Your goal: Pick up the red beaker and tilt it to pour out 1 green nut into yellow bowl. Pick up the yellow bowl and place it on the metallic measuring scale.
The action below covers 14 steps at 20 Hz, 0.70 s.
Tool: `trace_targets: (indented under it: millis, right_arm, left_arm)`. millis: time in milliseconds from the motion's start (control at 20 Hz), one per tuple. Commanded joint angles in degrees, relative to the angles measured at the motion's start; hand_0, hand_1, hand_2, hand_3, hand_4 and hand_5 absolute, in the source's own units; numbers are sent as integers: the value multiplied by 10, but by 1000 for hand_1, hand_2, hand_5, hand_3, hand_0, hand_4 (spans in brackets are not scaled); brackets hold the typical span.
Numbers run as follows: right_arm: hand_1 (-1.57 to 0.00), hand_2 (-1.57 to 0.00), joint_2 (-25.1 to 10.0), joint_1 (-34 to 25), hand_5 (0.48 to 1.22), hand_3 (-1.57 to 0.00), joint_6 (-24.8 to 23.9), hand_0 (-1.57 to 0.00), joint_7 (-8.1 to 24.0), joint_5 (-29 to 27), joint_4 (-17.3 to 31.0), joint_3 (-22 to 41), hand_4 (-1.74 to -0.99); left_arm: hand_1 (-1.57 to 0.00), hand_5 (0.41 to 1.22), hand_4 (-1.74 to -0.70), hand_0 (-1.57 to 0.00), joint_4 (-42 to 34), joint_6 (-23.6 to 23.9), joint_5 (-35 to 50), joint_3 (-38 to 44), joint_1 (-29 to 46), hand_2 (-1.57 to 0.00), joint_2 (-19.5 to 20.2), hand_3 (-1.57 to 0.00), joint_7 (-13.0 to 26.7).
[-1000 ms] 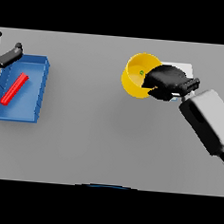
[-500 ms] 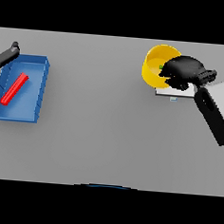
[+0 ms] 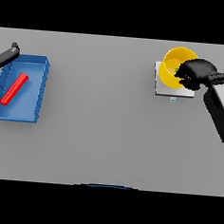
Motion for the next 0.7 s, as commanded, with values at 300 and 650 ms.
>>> trace_targets:
  millis: [300, 650]
  right_arm:
    - [-1181, -1293, 17, -13, 1221, -1543, -6, -1404, 0, -5, 44, -2, -1670]
    - [-521, -522, 12, -13, 923, -723, 30, -710, 6, -26, 49, -16, -1540]
  left_arm:
    - [1, 772, -841, 1, 17, -2, 0, 3, -1, 1, 7, 1, -19]
    - [1, 766, -848, 1, 18, 1, 0, 3, 0, 1, 4, 1, -19]
